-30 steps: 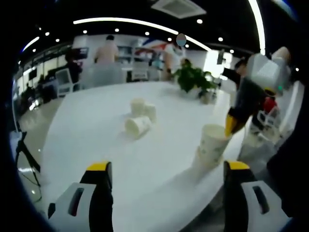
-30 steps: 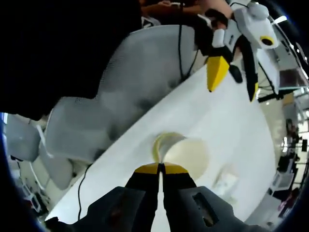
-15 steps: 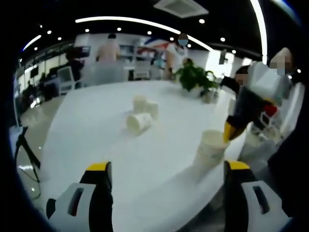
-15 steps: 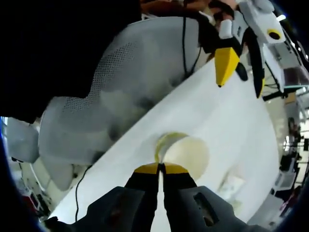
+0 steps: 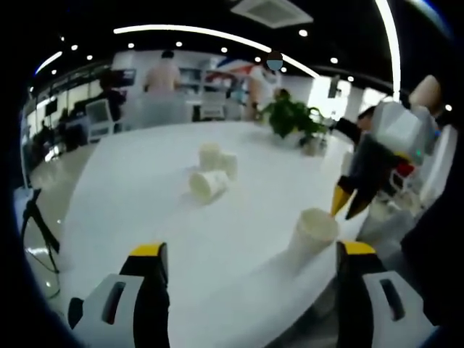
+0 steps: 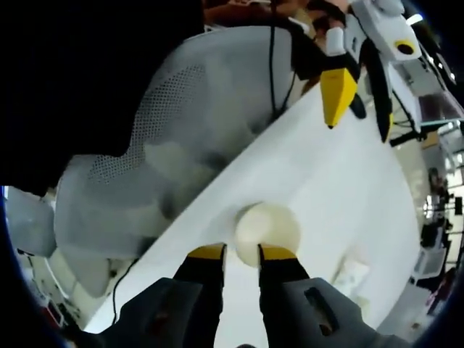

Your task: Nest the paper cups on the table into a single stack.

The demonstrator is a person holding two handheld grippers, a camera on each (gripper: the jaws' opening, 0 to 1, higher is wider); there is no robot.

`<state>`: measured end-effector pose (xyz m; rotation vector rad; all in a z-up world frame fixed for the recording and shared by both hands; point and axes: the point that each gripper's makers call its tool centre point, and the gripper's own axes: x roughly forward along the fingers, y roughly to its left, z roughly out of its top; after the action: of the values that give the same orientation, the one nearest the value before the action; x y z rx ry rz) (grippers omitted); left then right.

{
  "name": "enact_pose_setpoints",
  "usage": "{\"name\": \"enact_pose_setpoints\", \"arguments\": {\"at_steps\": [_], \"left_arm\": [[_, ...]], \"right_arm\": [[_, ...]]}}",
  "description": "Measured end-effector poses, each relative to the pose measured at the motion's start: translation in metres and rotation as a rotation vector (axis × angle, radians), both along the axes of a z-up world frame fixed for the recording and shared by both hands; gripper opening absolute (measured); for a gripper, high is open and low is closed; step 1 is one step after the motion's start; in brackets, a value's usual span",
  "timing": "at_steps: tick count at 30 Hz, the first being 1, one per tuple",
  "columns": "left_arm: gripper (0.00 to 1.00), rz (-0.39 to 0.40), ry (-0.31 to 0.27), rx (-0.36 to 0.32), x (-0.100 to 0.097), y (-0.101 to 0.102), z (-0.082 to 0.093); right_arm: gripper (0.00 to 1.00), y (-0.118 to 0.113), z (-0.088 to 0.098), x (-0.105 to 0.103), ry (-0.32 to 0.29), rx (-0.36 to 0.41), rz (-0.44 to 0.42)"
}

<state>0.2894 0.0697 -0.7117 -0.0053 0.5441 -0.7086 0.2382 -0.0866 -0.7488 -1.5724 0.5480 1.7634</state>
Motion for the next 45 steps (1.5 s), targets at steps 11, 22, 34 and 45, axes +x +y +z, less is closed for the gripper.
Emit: {"name": "enact_pose_setpoints", "arguments": {"at_steps": [11, 22, 34, 45], "left_arm": [[0.96, -0.01, -0.007, -0.006, 0.001, -0.006, 0.002], [0.96, -0.027, -0.008, -0.004, 0.005, -0.01, 0.004], [0.96, -0.035, -0.007, 0.002, 0.011, -0.013, 0.006], [0.96, -0.057, -0.013, 0.016, 0.013, -0.017, 0.01]], "right_arm": [[0.15, -0.006, 0.0, -0.004, 0.019, 0.057, -0.102], [0.21, -0.012, 0.008, -0.004, 0.065, 0.168, -0.288], [0.24, -0.031, 0.015, 0.007, 0.107, 0.283, -0.515], [0.27, -0.037, 0.019, 0.014, 0.13, 0.371, -0.656]]}}
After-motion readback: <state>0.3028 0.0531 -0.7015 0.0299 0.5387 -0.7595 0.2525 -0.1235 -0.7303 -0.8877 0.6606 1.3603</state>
